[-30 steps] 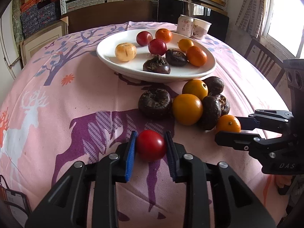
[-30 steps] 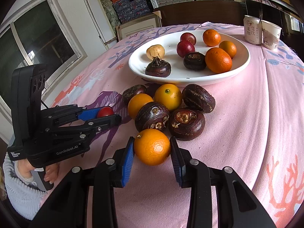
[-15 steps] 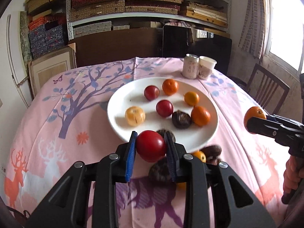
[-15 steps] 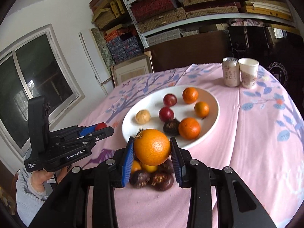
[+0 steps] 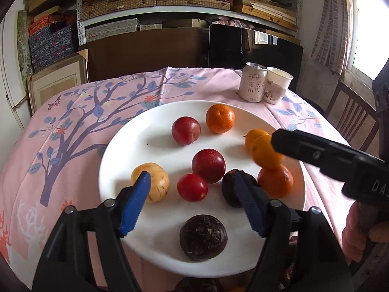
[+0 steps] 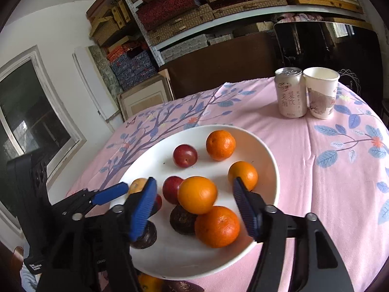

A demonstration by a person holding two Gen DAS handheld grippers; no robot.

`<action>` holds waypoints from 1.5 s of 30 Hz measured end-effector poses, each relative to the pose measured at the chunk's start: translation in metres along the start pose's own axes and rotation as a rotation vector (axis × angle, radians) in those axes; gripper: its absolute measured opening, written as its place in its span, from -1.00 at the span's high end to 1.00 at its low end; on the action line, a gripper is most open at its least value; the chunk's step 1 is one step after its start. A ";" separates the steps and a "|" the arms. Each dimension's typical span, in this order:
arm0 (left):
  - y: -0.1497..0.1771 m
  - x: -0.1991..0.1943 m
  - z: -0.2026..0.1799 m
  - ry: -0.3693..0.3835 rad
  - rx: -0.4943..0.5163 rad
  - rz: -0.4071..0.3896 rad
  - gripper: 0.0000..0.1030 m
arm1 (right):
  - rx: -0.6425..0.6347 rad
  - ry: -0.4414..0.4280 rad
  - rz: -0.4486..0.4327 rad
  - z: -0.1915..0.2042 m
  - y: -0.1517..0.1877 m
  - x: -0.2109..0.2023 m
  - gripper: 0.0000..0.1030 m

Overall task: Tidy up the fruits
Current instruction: 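Carry the orange onto the plate with the right tool while the left tool places the small red fruit, then withdraw both open tools from the plate and hover over the pile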

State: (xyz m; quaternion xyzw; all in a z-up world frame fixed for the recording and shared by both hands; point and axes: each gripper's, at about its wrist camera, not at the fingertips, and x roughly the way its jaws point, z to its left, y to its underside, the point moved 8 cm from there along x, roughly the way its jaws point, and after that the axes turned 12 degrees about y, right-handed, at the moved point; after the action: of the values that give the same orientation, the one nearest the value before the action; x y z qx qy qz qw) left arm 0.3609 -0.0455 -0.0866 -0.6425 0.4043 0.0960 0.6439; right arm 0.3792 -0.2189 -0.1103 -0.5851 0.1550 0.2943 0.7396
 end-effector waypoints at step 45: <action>0.108 -0.098 0.072 -0.250 -0.182 0.036 -0.91 | 0.166 -0.005 -0.041 -0.040 0.050 -0.077 -0.89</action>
State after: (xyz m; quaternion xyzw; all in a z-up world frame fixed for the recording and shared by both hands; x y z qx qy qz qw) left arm 0.2564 0.0755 -0.1152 -0.6740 0.3217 0.2231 0.6265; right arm 0.2932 -0.2694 -0.1151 -0.5239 0.1649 0.2666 0.7920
